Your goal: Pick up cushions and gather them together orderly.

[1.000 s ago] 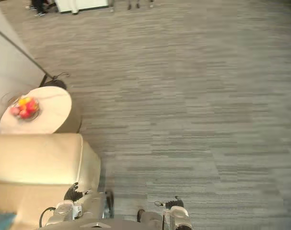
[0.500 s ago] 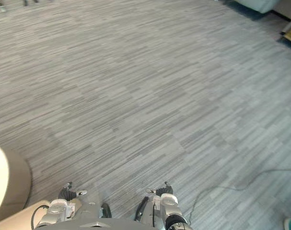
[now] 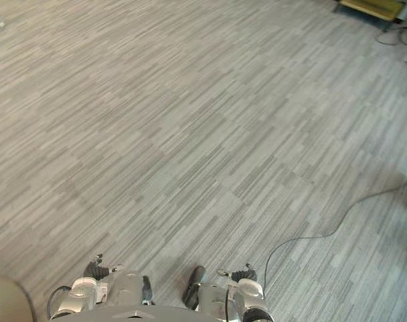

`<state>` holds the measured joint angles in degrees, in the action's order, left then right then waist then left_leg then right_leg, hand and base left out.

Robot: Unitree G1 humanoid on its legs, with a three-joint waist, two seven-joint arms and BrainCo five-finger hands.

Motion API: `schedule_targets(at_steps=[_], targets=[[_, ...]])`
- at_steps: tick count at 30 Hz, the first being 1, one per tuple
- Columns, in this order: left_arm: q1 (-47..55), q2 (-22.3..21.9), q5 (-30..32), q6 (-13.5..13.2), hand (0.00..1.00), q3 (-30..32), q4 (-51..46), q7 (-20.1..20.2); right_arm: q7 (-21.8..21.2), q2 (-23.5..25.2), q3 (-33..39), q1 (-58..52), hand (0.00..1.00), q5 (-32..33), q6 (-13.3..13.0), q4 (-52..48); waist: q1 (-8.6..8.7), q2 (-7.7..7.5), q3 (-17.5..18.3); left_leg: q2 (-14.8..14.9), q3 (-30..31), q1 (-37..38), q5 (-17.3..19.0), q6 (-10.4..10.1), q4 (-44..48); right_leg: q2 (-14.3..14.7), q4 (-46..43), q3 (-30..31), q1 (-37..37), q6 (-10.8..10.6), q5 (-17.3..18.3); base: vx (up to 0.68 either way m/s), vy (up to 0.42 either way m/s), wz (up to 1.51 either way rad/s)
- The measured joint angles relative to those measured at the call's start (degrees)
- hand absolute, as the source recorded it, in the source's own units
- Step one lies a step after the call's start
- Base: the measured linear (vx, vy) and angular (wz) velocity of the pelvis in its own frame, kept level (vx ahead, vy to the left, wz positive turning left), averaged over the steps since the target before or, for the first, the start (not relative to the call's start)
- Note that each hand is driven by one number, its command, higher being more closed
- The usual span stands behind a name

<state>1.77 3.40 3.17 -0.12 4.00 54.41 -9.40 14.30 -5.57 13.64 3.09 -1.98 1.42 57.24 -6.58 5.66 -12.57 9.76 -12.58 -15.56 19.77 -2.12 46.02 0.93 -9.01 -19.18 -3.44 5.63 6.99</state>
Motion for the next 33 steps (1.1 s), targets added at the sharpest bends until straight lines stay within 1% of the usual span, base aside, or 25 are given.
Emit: schedule_targets(at_steps=[2, 4, 5, 6, 8, 9, 10, 11, 13, 14, 15, 16, 17, 18, 19, 20, 22, 24, 26, 27, 28, 29, 30, 31, 33], targets=[[0.8, -0.1, -0.8, 0.1, 0.00, 0.4, 0.3, -0.2, 0.1, 0.0, 0.1, 0.5, 0.00, 0.0, 0.0, 0.0, -0.44, 0.11, -0.5, -2.3, 2.9, -3.1, -1.2, -0.5, -10.6, -0.5, 0.6, 4.6, 1.0, -1.1, 0.6, 0.21, 0.204, -1.35], [1.4, -0.5, -0.9, 0.1, 0.00, 0.5, 0.2, -0.3, 0.2, 0.0, 0.1, -0.6, 0.00, 0.0, 0.1, 0.0, -0.75, 0.65, -0.3, -3.4, 5.4, -3.7, -6.4, -2.0, -22.6, -1.3, 1.2, 7.1, 2.4, -2.7, 1.6, 0.27, 0.242, -1.08], [2.5, -0.7, -0.8, 0.1, 0.00, 0.6, 0.3, -0.3, 0.3, 0.0, 0.1, -1.6, 0.00, 0.1, 0.1, 0.1, -1.48, 0.73, -0.2, -3.3, 4.6, -2.3, -12.7, -3.1, -26.0, -1.6, 2.3, 9.0, 3.6, -4.3, 2.1, 0.40, 0.238, -0.96], [3.1, -0.9, -0.8, 0.0, 0.00, 0.6, 0.5, -0.3, 0.7, 0.5, 0.0, -2.2, 0.00, 0.3, 0.1, 0.0, -1.61, 0.93, 0.3, -4.5, 3.8, -0.7, -14.4, -0.9, -27.3, -2.1, 3.8, 10.9, 5.4, -5.4, 1.9, 0.43, 0.231, -0.84], [2.4, -0.3, -0.8, -0.1, 0.00, 0.7, 0.6, -0.2, 1.0, 0.6, 0.2, -2.6, 0.00, 0.6, 0.0, -0.1, -1.11, -0.67, 0.7, -6.4, 2.7, -1.0, -11.1, 1.6, -24.8, -4.0, 4.7, 12.6, 5.8, -6.6, 1.5, 0.40, 0.208, -0.20], [2.1, -0.2, -0.7, 0.0, 0.00, 0.8, 0.5, -0.2, 1.0, 0.7, 0.3, -3.1, 0.00, 0.6, 0.1, -0.1, -1.06, -0.83, 0.7, -6.7, 2.6, -1.2, -10.3, 2.5, -23.9, -4.4, 4.1, 12.8, 5.8, -7.4, 1.7, 0.41, 0.231, 0.04], [2.2, -0.1, -0.7, 0.0, 0.00, 1.2, 0.5, -0.1, 1.0, 1.0, 0.6, -3.2, 0.00, 0.5, 0.1, -0.2, -1.12, -1.56, 1.0, -7.3, 2.2, -1.3, -8.8, 4.0, -21.8, -5.4, 1.9, 13.5, 5.5, -9.0, 2.9, 0.42, 0.229, -0.03], [2.5, 0.0, -0.7, 0.1, 0.00, 2.5, 0.6, -0.1, 0.9, 1.8, 0.9, -3.5, 0.00, 0.4, 0.0, -0.4, -1.51, -3.04, 1.6, -8.4, 1.1, 0.2, -6.2, 4.8, -20.8, -7.1, -3.9, 15.5, 4.1, -11.4, 5.8, 0.42, 0.221, -0.14], [3.1, 0.6, -0.7, 0.2, 0.00, 2.5, 0.7, -0.1, 0.7, 2.9, 1.1, -3.5, 0.00, 0.3, 0.0, -0.7, -1.65, -4.53, 2.5, -9.3, -0.7, 2.7, -3.9, 5.1, -21.3, -8.8, -17.0, 17.6, -0.8, -14.3, 8.8, 0.36, 0.152, -0.25], [3.3, 0.7, -0.7, 0.2, 0.00, 2.4, 0.7, -0.1, 0.7, 3.2, 1.1, -3.5, 0.00, 0.1, 0.0, -0.8, -1.51, -4.85, 2.6, -9.5, -1.2, 3.6, -3.4, 5.3, -21.3, -9.2, -21.9, 18.3, -2.5, -15.4, 9.0, 0.39, 0.107, -0.24], [3.5, 1.3, -0.7, 0.3, 0.00, 2.1, 0.5, 0.0, 0.6, 3.8, 1.1, -3.9, 0.00, -0.1, 0.1, -2.0, -1.12, -5.66, 2.7, -10.2, -1.7, 5.6, -2.7, 5.6, -21.4, -10.0, -32.3, 19.7, -6.2, -18.7, 7.8, 0.32, 0.052, -0.07], [3.6, 1.7, -0.7, 0.5, 0.00, 1.9, 0.3, 0.1, 0.6, 4.1, 1.0, -4.7, 0.00, -0.2, -0.1, -3.7, -0.25, -6.35, 2.7, -10.8, -1.8, 7.9, -1.9, 6.3, -21.7, -10.8, -41.6, 20.2, -9.6, -20.8, 5.7, 0.33, 0.025, 0.00], [3.6, 1.7, -0.7, 0.6, 0.00, 1.9, 0.1, 0.2, 0.5, 4.1, 1.0, -5.0, 0.00, -0.2, 0.0, -4.4, 0.12, -6.46, 2.7, -10.9, -1.7, 9.2, -1.4, 6.4, -22.1, -11.0, -45.7, 19.9, -10.9, -20.4, 5.5, 0.34, -0.010, 0.03], [3.7, 1.7, -0.6, 0.8, 0.00, 1.8, 0.1, 0.2, 0.1, 4.0, 1.1, -5.3, 0.00, -0.3, 0.0, -5.0, 0.63, -6.47, 2.6, -10.9, -1.7, 12.5, -0.6, 6.2, -23.6, -11.0, -51.6, 18.6, -13.1, -17.6, 6.1, 0.42, -0.026, -0.18], [3.6, 1.5, -0.7, 1.1, 0.00, 1.7, 0.1, 0.2, -0.6, 3.9, 1.2, -5.2, 0.00, -0.2, -0.1, -6.3, 1.49, -5.97, 2.5, -10.1, -2.3, 17.6, 0.0, 5.4, -27.3, -11.1, -53.6, 14.7, -15.9, -13.6, 8.0, 0.42, -0.031, -0.29], [3.6, 1.5, -0.7, 1.1, 0.00, 1.6, 0.0, 0.2, -0.8, 4.0, 1.2, -5.1, 0.00, -0.2, -0.1, -6.8, 1.68, -5.41, 2.1, -9.6, -3.0, 19.4, 0.2, 5.1, -28.6, -11.1, -53.0, 13.0, -16.9, -12.2, 8.8, 0.35, -0.032, -0.37], [3.9, 1.2, -0.8, 1.2, 0.00, 1.6, 0.1, 0.2, -1.4, 3.6, 1.0, -4.4, 0.00, -0.4, -0.5, -6.7, 1.89, -4.71, 1.8, -8.0, -5.5, 24.5, 0.1, 4.7, -32.1, -10.7, -46.8, 7.7, -19.0, -9.0, 10.9, 0.37, -0.051, -0.55], [4.1, 1.3, -0.8, 1.2, 0.00, 1.5, 0.2, 0.2, -1.6, 3.5, 1.0, -4.1, 0.00, -0.3, -1.1, -6.8, 2.59, -4.68, 1.8, -6.0, -7.1, 27.8, -0.1, 4.2, -33.3, -8.7, -34.5, 3.2, -22.5, -6.9, 9.6, 0.47, -0.126, -0.51], [3.9, 1.4, -0.8, 1.2, 0.00, 1.3, 0.3, 0.2, -1.6, 2.9, 0.9, -3.1, 0.00, -0.1, -1.3, -6.8, 3.93, -4.71, 1.8, -5.1, -6.9, 29.4, -0.4, 3.8, -33.9, -6.8, -22.3, 2.7, -24.7, -5.9, 4.0, 0.60, -0.220, -0.11], [4.2, 1.4, -0.8, 1.1, 0.00, 1.3, 0.3, 0.2, -1.6, 2.5, 0.5, -3.1, 0.00, -0.1, -1.1, -6.4, 4.96, -5.14, 2.1, -5.4, -6.1, 32.0, -0.9, 1.9, -35.3, -5.4, -7.4, 3.0, -24.1, -5.7, -4.6, 0.63, -0.231, 0.05], [4.3, 1.5, -0.9, 1.1, 0.00, 1.4, 0.4, 0.2, -1.7, 2.5, 0.5, -3.4, 0.00, 0.0, -1.2, -6.3, 5.28, -5.62, 2.2, -5.6, -5.6, 33.1, -0.9, 0.6, -35.5, -5.2, -3.9, 3.4, -23.3, -4.5, -10.2, 0.74, -0.252, -0.08], [3.7, 0.7, -0.9, 1.0, 0.00, 1.8, 1.8, 0.2, -1.7, 1.5, 0.9, -2.7, 0.00, 0.0, -1.2, -5.1, 5.24, -3.47, 2.0, -4.2, -4.2, 34.7, -1.2, -1.5, -35.2, -3.0, -3.8, 3.5, -21.9, -1.3, -17.8, 0.45, -0.145, -0.26], [3.1, 0.0, -1.1, 0.8, 0.00, 1.8, 2.7, 0.5, -1.7, 1.0, 1.1, -1.5, 0.00, -0.1, -1.1, -4.4, 5.27, -2.60, 2.2, -3.5, -3.5, 34.2, -3.0, -2.6, -34.7, -2.4, -6.3, 4.0, -22.7, -0.9, -15.7, 0.51, -0.202, -0.35], [2.1, -1.3, -1.3, 0.8, 0.00, 2.6, 3.3, 0.6, -1.7, 0.6, 2.1, -0.9, 0.00, 0.1, -0.9, -4.4, 5.93, -1.87, 2.0, -3.2, -1.0, 34.2, -7.1, -3.0, -31.9, -2.6, -13.8, 4.1, -24.4, -0.5, -10.2, 0.51, -0.228, -0.22], [2.1, -2.8, -1.3, 0.7, 0.00, 5.7, 2.9, 0.7, -1.7, 0.9, 2.9, -1.6, 0.00, 0.0, -0.8, -5.1, 6.94, -0.58, 1.6, 0.2, 1.9, 30.9, -14.1, -1.4, -16.9, -1.0, -16.7, 3.0, -20.0, -0.2, -4.0, 0.63, -0.242, -0.02]])
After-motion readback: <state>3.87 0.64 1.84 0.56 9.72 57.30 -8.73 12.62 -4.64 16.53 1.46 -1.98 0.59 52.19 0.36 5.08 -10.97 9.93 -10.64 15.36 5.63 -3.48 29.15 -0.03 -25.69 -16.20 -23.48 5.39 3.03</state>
